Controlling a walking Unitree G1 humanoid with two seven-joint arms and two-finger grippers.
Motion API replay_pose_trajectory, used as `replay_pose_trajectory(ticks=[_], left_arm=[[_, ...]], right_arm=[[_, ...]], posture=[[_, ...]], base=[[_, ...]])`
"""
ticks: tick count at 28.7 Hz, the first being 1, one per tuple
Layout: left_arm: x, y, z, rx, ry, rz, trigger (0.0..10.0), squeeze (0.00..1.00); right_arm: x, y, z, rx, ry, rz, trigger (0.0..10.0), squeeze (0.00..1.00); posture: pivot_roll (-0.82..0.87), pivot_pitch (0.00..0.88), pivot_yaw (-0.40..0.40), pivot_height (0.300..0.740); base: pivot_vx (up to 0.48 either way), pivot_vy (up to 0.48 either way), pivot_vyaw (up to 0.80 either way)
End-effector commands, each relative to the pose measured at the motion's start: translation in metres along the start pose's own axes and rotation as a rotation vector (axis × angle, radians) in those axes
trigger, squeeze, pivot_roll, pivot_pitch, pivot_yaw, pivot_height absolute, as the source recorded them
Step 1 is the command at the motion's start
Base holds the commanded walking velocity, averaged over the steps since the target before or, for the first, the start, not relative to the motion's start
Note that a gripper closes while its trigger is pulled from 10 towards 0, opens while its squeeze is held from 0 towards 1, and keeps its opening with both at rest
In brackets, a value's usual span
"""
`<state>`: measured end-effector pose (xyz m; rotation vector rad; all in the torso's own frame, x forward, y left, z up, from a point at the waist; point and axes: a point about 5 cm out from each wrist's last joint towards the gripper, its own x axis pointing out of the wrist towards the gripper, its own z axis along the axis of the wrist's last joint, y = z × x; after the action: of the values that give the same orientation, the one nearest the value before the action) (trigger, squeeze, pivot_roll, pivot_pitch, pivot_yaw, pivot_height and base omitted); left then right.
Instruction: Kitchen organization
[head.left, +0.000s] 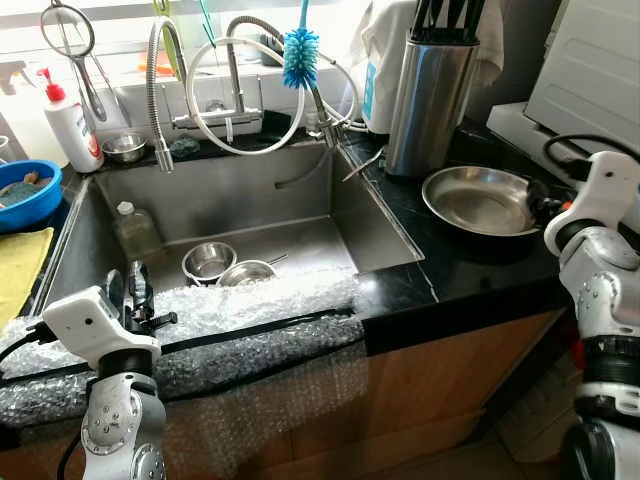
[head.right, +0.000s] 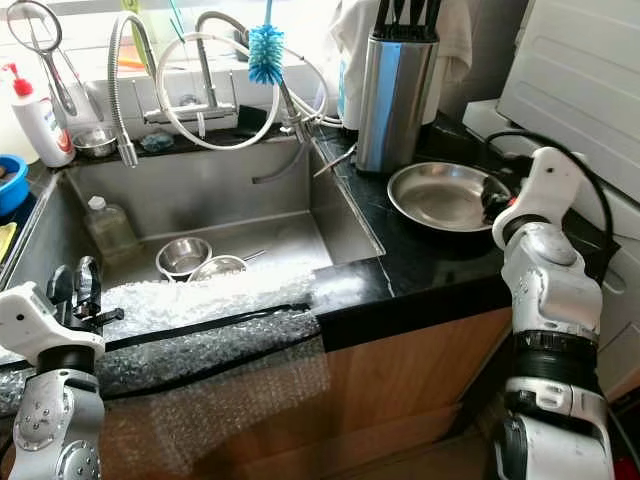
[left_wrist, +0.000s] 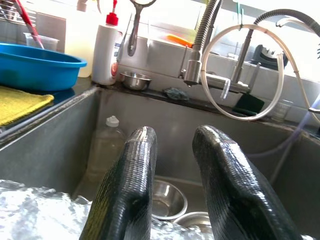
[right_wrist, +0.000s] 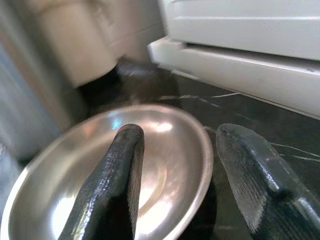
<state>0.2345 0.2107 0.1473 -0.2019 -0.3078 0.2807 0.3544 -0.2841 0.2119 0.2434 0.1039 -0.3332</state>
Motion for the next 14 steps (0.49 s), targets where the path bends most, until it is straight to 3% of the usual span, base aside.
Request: replay_pose_trajectory(ticks=[1, 10, 14], left_arm=[[-0.001, -0.001, 0.001, 0.007, 0.0, -0.004, 10.0, 0.0], [-0.002, -0.002, 0.0, 0.008, 0.003, -0.004, 10.0, 0.0], [-0.003, -0.003, 0.0, 0.005, 0.006, -0.008, 10.0, 0.0]], right_arm=[[0.002, 0.003, 0.004, 0.049, -0.005, -0.003, 10.0, 0.0], [0.01, 0.005, -0.002, 0.073, 0.044, -0.016, 10.0, 0.0], [0.013, 0.003, -0.008, 0.165, 0.086, -0.036, 10.0, 0.0]], posture=[[0.0, 0.0, -0.004, 0.74], [0.01, 0.0, -0.011, 0.74], [0.01, 0.0, -0.013, 0.74]], base=[[0.0, 0.0, 0.0], [0.0, 0.0, 0.0], [0.0, 0.0, 0.0]])
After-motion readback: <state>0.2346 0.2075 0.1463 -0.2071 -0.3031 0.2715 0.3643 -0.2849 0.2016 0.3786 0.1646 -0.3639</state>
